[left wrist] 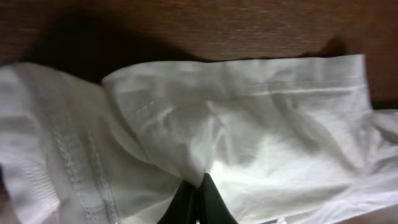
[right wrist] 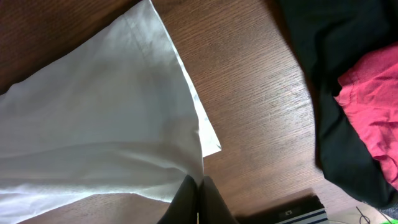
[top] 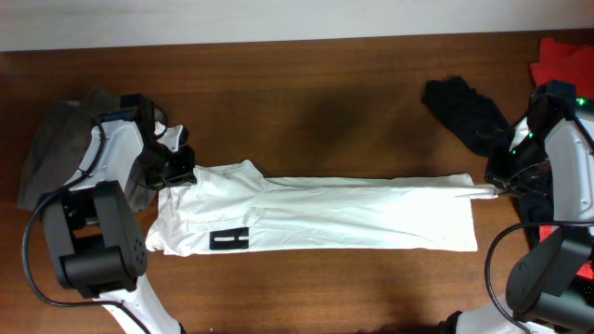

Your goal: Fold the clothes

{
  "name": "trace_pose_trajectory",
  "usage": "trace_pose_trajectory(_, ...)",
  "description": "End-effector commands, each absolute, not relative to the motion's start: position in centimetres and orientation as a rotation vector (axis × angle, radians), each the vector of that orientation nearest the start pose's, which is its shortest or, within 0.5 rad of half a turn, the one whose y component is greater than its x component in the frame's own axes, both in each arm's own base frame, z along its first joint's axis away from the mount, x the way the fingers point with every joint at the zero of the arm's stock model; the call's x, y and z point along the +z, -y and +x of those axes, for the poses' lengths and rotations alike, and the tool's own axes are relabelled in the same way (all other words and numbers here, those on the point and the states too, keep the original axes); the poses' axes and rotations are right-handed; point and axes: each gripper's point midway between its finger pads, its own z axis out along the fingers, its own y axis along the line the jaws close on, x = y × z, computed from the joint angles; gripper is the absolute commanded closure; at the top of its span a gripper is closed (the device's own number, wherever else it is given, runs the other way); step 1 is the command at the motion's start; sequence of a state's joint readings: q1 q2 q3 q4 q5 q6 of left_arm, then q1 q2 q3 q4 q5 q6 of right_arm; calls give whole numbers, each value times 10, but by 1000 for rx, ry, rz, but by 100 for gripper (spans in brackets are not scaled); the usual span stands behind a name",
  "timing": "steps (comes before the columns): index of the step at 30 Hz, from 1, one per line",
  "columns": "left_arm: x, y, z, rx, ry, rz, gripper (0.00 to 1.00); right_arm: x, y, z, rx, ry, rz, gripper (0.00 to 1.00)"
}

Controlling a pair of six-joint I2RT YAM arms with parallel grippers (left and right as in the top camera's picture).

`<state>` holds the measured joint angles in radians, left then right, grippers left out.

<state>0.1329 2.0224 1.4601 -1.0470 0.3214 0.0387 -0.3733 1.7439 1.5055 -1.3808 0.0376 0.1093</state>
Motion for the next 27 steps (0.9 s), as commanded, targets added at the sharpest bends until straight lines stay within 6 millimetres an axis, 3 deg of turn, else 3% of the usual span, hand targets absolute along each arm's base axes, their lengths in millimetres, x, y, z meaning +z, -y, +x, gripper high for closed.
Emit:
trace_pose_trajectory(1, 34, 15, 369, -598, -3093, -122, 100, 134, 125, 282, -96, -3076, 792, 96)
trace_pose_trajectory(11, 57, 1, 386, -556, -3011, -120, 94, 134, 125, 282, -96, -3075, 792, 96)
trace_pose_trajectory(22, 58, 18, 365, -609, -3095, -102, 94, 134, 125, 282, -96, -3075, 792, 96)
trace_pose_trajectory(27, 58, 22, 359, -626, -3121, -104, 90, 134, 125, 282, -96, -3075, 792, 96)
